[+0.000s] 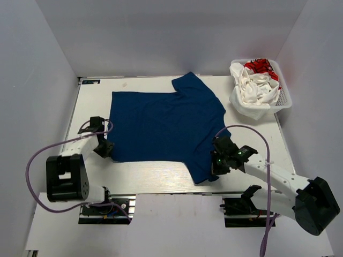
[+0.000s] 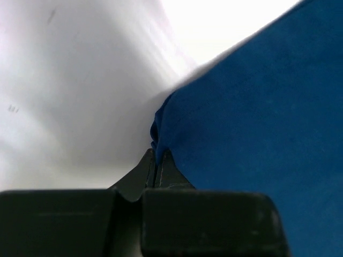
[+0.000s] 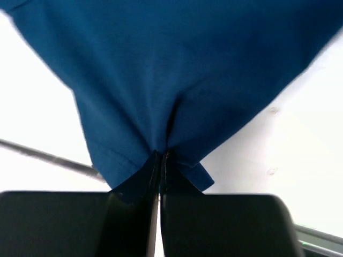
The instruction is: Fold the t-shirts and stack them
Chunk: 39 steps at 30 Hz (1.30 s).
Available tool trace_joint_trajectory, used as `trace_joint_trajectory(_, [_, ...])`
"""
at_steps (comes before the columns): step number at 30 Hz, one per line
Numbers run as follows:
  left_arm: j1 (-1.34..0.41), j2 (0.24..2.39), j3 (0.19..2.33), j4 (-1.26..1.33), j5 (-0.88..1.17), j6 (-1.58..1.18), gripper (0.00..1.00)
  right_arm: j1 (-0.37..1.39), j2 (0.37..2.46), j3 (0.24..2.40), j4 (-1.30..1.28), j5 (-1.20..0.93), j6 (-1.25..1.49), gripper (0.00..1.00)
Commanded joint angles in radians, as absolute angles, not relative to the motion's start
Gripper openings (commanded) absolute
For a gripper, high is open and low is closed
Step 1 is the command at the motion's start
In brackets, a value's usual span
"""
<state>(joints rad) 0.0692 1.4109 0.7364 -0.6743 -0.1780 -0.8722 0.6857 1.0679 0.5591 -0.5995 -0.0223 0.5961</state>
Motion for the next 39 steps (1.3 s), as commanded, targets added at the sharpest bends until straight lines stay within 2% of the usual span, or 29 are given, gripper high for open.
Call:
trace_joint_trajectory(1, [0.066,1.31,0.742,-0.718,-0.158,-0.894,0.0,0.686,1.029,0.61,-0.654,-0.095,0.617,0.0])
trace_joint_trajectory(7, [0.066,1.282,0.798,-0.704,-0.123,-0.871,0.0,0.675,1.106,0.734,-0.572,-0.028,0.614,0.0])
trace_joint_trajectory(17, [0.077,1.405,0.963,-0.66,-0.104,-0.853,0.0,0.572,1.302,0.989,-0.552,0.075,0.64,0.0])
trace_joint_trajectory(21, [0.077,1.502,1.055,-0.649,-0.114,-0.853,0.0,0.525,1.377,1.095,-0.534,0.106,0.604,0.0])
trace_joint_trajectory(31, [0.086,1.81,1.371,-0.692,-0.132,-0.844,0.0,0.408,1.731,1.449,-0.558,0.106,0.486,0.0])
trace_joint_trajectory(36, [0.097,1.968,1.532,-0.744,-0.155,-0.844,0.0,0.361,1.959,1.739,-0.621,0.107,0.345,0.0])
trace_joint_trajectory(37, [0.107,2.026,1.586,-0.755,-0.155,-0.844,0.03,0.341,2.015,1.832,-0.621,0.129,0.331,0.0])
trace_joint_trajectory(38, [0.107,2.054,1.612,-0.755,-0.155,-0.844,0.1,0.328,2.044,1.863,-0.618,0.127,0.293,0.0])
trace_joint_trajectory(39, [0.107,2.081,1.637,-0.755,-0.155,-0.844,0.33,0.324,2.098,1.891,-0.606,0.108,0.281,0.0])
